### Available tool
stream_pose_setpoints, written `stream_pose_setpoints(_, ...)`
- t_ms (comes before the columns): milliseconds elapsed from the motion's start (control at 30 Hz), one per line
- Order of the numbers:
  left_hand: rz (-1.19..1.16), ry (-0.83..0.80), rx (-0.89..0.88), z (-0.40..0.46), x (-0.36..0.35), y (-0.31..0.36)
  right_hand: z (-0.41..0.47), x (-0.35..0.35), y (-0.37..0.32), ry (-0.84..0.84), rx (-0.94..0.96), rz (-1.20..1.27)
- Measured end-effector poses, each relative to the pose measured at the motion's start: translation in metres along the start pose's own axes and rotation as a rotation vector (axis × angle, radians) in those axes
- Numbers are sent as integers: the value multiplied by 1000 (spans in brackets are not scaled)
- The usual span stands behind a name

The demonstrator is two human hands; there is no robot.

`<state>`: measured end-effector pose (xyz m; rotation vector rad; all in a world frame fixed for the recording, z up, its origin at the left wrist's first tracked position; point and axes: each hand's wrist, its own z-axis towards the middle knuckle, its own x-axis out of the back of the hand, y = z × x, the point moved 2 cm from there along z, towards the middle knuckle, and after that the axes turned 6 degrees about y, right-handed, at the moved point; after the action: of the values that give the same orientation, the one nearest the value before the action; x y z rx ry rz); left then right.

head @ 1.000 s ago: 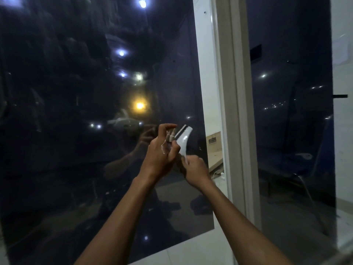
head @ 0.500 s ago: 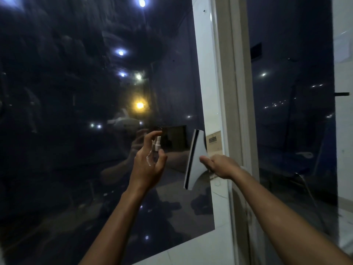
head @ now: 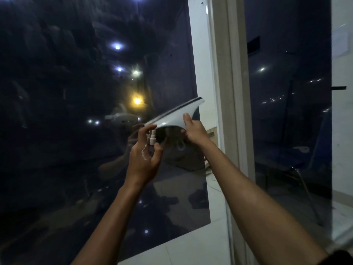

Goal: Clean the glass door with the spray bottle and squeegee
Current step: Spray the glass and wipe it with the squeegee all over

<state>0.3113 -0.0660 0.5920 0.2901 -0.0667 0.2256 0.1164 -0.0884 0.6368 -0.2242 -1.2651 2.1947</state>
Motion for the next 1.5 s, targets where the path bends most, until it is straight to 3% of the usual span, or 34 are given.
stream_pose_setpoints(167,-8,-1,-6,2,-4,0,5,-29,-1,74,-158,74)
stream_pose_setpoints(400,1,9,13,-10,-8,-8,-70,-42,114,133,-396,213)
stream_pose_setpoints(700,-6,4,94,-51,-19,-5,-176,-46,237,100,-720,72)
stream_pose_setpoints(833,-12,-9,120,-69,-15,-5,-179,-39,239,113,-690,16)
stream_pose_setpoints(1134,-14,-17,151,-84,0,-14,-105,-28,171,180,-489,81)
stream_pose_setpoints(1367,-5,-56,235,-127,6,-28,-183,-61,258,186,-590,119)
stream_pose_setpoints(1500,-6,-69,290,-156,9,-32,-226,-67,300,100,-678,-34)
